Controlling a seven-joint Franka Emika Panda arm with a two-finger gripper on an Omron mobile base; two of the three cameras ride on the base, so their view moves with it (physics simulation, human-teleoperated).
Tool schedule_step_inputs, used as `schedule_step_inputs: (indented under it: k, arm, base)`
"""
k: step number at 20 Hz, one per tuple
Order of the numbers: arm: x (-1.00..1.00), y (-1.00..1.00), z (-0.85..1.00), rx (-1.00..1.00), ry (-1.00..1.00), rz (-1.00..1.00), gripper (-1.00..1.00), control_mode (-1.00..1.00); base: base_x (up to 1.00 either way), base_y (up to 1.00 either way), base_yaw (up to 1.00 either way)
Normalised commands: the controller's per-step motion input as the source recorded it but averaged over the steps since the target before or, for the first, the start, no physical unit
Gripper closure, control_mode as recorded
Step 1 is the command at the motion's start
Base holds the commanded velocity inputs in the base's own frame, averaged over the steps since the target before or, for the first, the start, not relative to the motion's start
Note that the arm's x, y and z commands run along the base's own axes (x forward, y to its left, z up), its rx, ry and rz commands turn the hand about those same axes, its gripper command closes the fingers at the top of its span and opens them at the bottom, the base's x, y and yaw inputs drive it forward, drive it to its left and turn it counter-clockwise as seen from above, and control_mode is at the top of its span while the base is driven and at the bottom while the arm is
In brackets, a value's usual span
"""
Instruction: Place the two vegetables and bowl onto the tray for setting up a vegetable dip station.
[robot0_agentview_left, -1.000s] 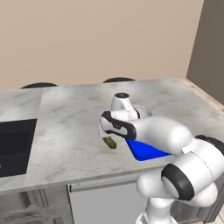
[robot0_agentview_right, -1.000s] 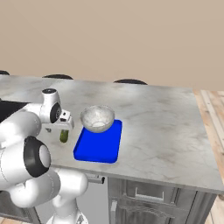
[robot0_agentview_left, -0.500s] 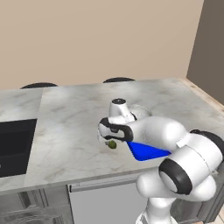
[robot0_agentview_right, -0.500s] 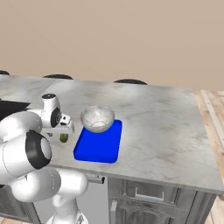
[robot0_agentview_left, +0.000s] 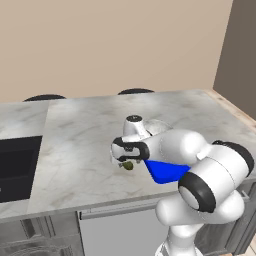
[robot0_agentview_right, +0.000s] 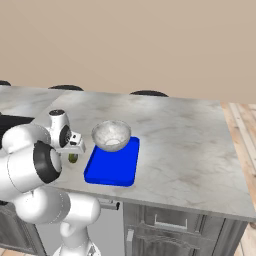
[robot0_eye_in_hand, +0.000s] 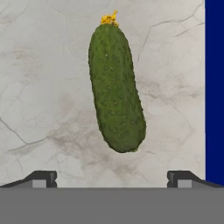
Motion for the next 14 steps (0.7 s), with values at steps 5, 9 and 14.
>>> schedule_step_inputs:
  k: [5,9,14]
  arm:
    - [0.20,0.07,-0.08,0.00,0.00,0.00,-1.00,-1.00]
    - [0.21,0.04,-0.11,0.00,0.00,0.00,-1.00,-1.00]
    - [0.22,0.00,-0.12,0.00,0.00,0.00,-1.00,-1.00]
  base:
    - [0.00,0.00,0.00]
    - [0.00,0.00,0.00]
    - [0.00,0.00,0.00]
